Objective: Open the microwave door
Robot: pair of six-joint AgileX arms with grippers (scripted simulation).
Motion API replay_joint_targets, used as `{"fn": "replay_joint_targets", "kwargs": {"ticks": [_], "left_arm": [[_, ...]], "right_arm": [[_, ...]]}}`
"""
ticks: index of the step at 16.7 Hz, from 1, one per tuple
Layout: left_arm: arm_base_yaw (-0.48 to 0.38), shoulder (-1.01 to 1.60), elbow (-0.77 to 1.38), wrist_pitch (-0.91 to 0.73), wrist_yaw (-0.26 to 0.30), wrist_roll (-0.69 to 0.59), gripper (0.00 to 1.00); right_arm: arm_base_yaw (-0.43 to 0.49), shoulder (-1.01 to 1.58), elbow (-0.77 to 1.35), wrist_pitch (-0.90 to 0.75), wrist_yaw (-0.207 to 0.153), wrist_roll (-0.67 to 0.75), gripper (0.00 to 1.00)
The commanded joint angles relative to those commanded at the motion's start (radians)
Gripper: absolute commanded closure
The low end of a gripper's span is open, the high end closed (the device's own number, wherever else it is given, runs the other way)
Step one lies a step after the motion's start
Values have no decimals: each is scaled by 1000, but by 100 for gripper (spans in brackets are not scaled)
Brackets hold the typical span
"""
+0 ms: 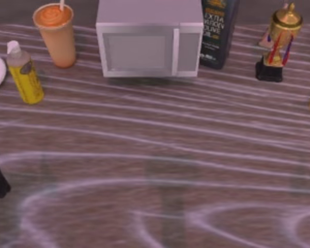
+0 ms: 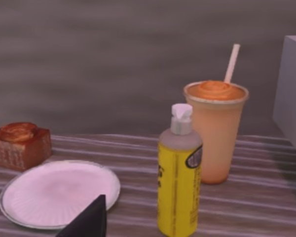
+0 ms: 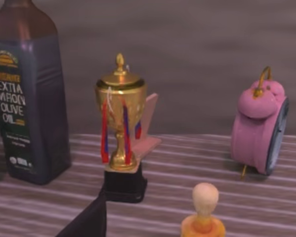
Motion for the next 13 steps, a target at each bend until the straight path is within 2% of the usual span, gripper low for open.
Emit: {"fn": "replay_joint_targets", "kwargs": {"ticks": [3, 6, 9, 13], "left_arm": [[-5, 10, 9, -5, -3, -3, 0], [-44, 104, 97, -53, -27, -30, 0], [-114, 293, 273, -131, -72, -85, 0], [-239, 673, 610, -252, -149, -193, 0]], "right_arm": [[0, 0, 0, 0, 0, 0, 0], [0, 0, 0, 0, 0, 0, 0], [0, 0, 0, 0, 0, 0, 0], [0, 0, 0, 0, 0, 0, 0]]}}
